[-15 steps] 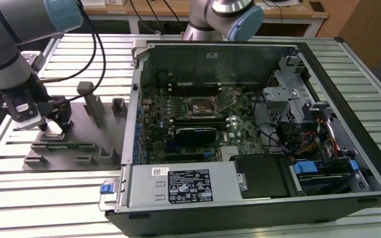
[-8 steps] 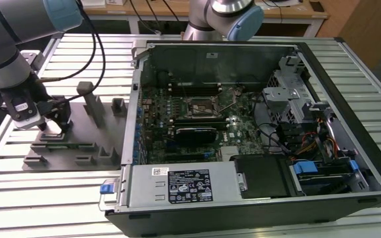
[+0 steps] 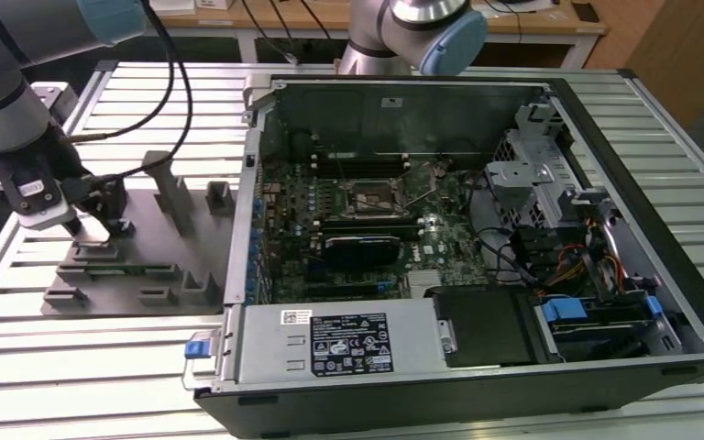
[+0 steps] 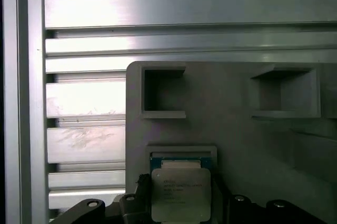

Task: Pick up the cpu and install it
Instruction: 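Pick up the cpu and move it towards the insertion slot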

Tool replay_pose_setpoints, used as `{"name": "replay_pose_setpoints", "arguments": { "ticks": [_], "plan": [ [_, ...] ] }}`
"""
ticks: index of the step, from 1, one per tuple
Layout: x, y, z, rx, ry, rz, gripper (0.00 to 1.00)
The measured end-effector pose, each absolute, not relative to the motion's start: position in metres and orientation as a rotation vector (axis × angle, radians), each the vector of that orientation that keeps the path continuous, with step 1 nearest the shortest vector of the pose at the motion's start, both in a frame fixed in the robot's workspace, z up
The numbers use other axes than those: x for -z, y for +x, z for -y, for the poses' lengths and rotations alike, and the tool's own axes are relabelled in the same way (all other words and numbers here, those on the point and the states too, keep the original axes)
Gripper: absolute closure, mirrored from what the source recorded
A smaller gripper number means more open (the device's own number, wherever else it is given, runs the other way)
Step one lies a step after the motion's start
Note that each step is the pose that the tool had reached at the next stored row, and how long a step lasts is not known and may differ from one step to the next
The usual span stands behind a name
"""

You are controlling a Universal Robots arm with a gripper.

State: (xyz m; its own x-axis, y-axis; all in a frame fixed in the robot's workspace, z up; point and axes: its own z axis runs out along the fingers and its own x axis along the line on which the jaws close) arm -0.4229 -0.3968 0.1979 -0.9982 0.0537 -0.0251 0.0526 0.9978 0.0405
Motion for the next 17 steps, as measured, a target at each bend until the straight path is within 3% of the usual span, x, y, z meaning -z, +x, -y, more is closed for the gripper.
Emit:
{"name": "replay_pose_setpoints", "arguments": {
  "ticks": [17],
  "plan": [
    [-0.241,-0.423,0.397,-0.062,0.083,-3.114,0.45]
  ]
}}
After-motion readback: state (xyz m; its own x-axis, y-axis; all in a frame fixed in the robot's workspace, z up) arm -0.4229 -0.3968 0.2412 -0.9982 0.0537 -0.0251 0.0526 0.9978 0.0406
